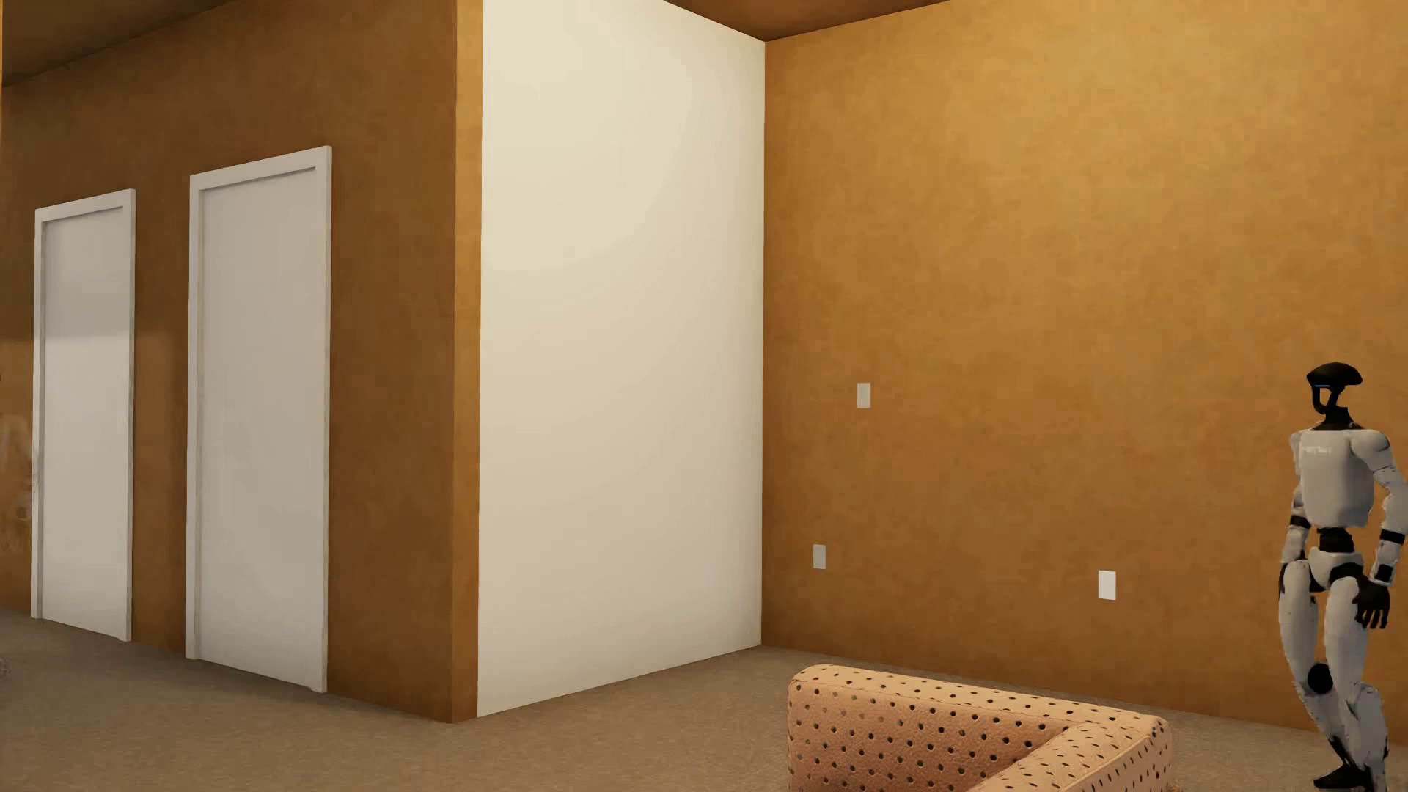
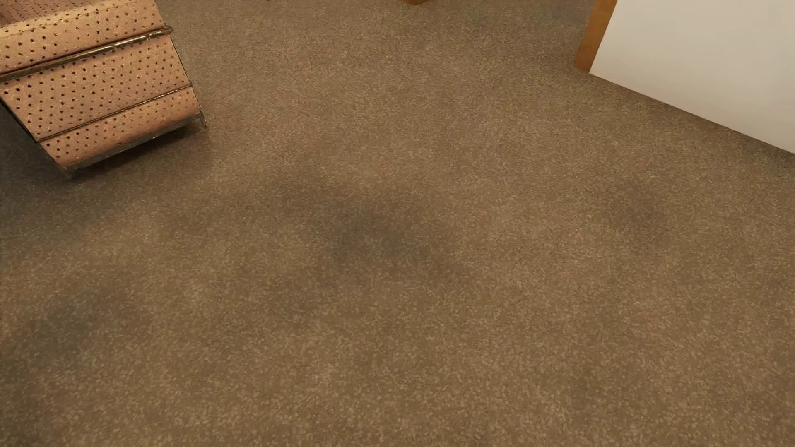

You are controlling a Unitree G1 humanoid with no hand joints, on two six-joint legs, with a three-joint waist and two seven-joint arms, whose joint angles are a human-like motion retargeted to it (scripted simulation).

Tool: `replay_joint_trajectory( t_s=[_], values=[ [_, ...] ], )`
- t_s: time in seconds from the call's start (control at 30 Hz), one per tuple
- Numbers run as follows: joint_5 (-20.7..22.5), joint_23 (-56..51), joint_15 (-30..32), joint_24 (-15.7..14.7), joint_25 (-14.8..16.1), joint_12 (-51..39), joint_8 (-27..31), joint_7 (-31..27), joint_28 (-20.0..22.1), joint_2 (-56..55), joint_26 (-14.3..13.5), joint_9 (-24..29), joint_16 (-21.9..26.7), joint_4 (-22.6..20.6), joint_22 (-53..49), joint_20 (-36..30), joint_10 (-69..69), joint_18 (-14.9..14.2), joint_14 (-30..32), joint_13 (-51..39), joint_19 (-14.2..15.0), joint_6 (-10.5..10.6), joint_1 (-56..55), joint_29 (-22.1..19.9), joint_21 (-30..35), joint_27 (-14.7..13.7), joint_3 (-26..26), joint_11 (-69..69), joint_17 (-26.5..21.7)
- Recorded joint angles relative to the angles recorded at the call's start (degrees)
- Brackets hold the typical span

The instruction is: Circle the corner

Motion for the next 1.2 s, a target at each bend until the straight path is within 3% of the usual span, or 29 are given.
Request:
replay_joint_trajectory(
  t_s=[0.03, 0.07, 0.17, 0.37, 0.5, 0.63, 0.67, 0.77, 0.87, 0.93, 0.97, 1.0, 1.03, 1.07, 1.13, 1.17, 1.2],
  values=[
    [0.95, 1.68, 0.26, 0.0, 0.0, -0.74, 0.0, 0.0, 0.0, 0.88, 0.0, -0.07, 0.16, -0.22, -0.46, 1.81, 19.98, 0.0, -5.32, -0.28, 0.0, -0.03, -1.91, 0.0, -0.34, 0.0, -2.25, -3.05, -0.03],
    [0.73, 1.51, 1.31, 0.0, 0.0, -1.73, 0.0, 0.0, 0.0, 1.21, 0.0, 0.26, 0.95, -0.18, -0.92, 4.8, 20.22, 0.0, -6.59, -0.38, 0.0, -0.14, -1.66, 0.0, -1.59, 0.0, -2.09, -1.82, -0.04],
    [1.38, 2.97, 2.4, 0.0, 0.0, -5.17, 0.0, 0.0, 0.0, 1.37, 0.0, 0.26, 2.18, 0.14, -3.39, 4.1, 20.79, 0.0, -7.76, -3.16, 0.0, -0.19, -2.12, 0.0, 1.42, 0.0, -1.37, -2.75, -0.43],
    [1.98, -0.96, 6.34, 0.0, 0.0, -7.62, 0.0, 0.0, 0.0, 0.25, 0.0, 0.44, 0.79, 0.52, -4.09, 5.99, 19.91, 0.0, -8.76, -4.95, 0.0, 0.46, 0.06, 0.0, -0.59, 0.0, -2.26, -2.97, 0.22],
    [2.71, -2.39, 9.5, 0.0, 0.0, -6.46, 0.0, 0.0, 0.0, -1.08, 0.0, 1.14, 1.41, -0.12, -4.26, 5.28, 21.52, 0.0, -12.39, -5.07, 0.0, 0.23, -2.49, 0.0, 1.39, 0.0, -1.73, -2.18, 0.65],
    [3.51, -6.32, 5.82, 0.0, 0.0, -4.07, 0.0, 0.0, 0.0, 4.47, 0.0, 5.23, 1.62, 0.3, -3.0, 4.9, 40.92, 0.0, -14.77, -4.92, 0.0, 0.88, -13.59, 0.0, 3.14, 0.0, 0.32, -2.36, -2.25],
    [2.47, -6.12, 4.51, 0.0, 0.0, -3.07, 0.0, 0.0, 0.0, 5.56, 0.0, 5.08, 1.71, 0.31, -2.72, 4.61, 44.43, 0.0, -14.96, -5.62, 0.0, 0.21, -16.58, 0.0, 4.19, 0.0, 2.74, -2.7, -2.73],
    [0.57, -4.45, 0.74, 0.0, 0.0, -1.19, 0.0, 0.0, 0.0, 8.82, 0.0, 5.91, 2.94, 0.45, -1.2, 4.06, 39.51, 0.0, -11.38, -8.83, 0.0, -1.91, -24.69, 0.0, 2.16, 0.0, 7.72, -3.82, -1.75],
    [0.31, -4.53, -5.77, 0.0, 0.0, -0.08, 0.0, 0.0, 0.0, 16.51, 0.0, 7.26, 3.0, 1.27, 2.85, 4.35, 32.29, 0.0, -6.02, -11.07, 0.0, -1.82, -29.88, 0.0, 1.59, 0.0, 8.89, -4.72, -1.71],
    [0.02, -3.07, -7.22, 0.0, 0.0, 0.19, 0.0, 0.0, 0.0, 20.79, 0.0, 7.75, 3.02, 1.29, 4.92, 4.93, 29.36, 0.0, -5.7, -12.37, 0.0, -1.93, -31.8, 0.0, 1.98, 0.0, 10.39, -5.03, -1.7],
    [0.07, -1.96, -6.13, 0.0, 0.0, 0.05, 0.0, 0.0, 0.0, 22.5, 0.0, 7.47, 3.17, 2.66, 5.38, 4.64, 31.05, 0.0, -6.41, -12.61, 0.0, -2.01, -32.5, 0.0, 2.9, 0.0, 12.24, -5.86, -1.64],
    [-1.34, -3.66, -4.67, 0.0, 0.0, 0.09, 0.0, 0.0, 0.0, 23.49, 0.0, 6.93, 3.21, 1.2, 5.87, 4.12, 33.0, 0.0, -6.5, -11.66, 0.0, -2.58, -33.39, 0.0, 5.4, 0.0, 13.16, -5.17, -2.63],
    [-2.9, -1.07, -1.37, 0.0, 0.0, 0.22, 0.0, 0.0, 0.0, 22.71, 0.0, 6.15, 3.02, 0.58, 6.37, 4.43, 37.3, 0.0, -8.31, -10.66, 0.0, -3.29, -35.02, 0.0, 2.37, 0.0, 14.66, -3.26, -1.16],
    [-3.98, -0.27, 4.0, 0.0, 0.0, 0.79, 0.0, 0.0, 0.0, 23.23, 0.0, 6.18, 3.84, -0.12, 5.46, 3.97, 40.19, 0.0, -10.28, -9.93, 0.0, -4.32, -33.35, 0.0, 5.99, 0.0, 15.09, -0.17, -1.21],
    [-4.88, 0.17, 23.15, 0.0, 0.0, -0.26, 0.0, 0.0, 0.0, 16.17, 0.0, 4.73, 2.96, -0.8, 7.09, 3.02, 42.47, 0.0, -14.77, -6.62, 0.0, -3.52, -29.48, 0.0, 6.64, 0.0, 13.67, 15.83, -1.54],
    [-6.59, 0.43, 28.75, 0.0, 0.0, -0.89, 0.0, 0.0, 0.0, 10.92, 0.0, 6.78, 2.99, -2.96, 5.8, 4.24, 41.71, 0.0, -16.77, -6.01, 0.0, -3.98, -24.84, 0.0, 6.99, 0.0, 12.66, 28.26, -1.07],
    [-6.93, -0.74, 28.51, 0.0, 0.0, -1.6, 0.0, 0.0, 0.0, 4.46, 0.0, 7.74, 2.28, -4.97, 4.42, 4.38, 40.24, 0.0, -18.22, -4.58, 0.0, -4.02, -21.26, 0.0, 5.73, 0.0, 8.52, 40.27, -1.43]
  ],
)
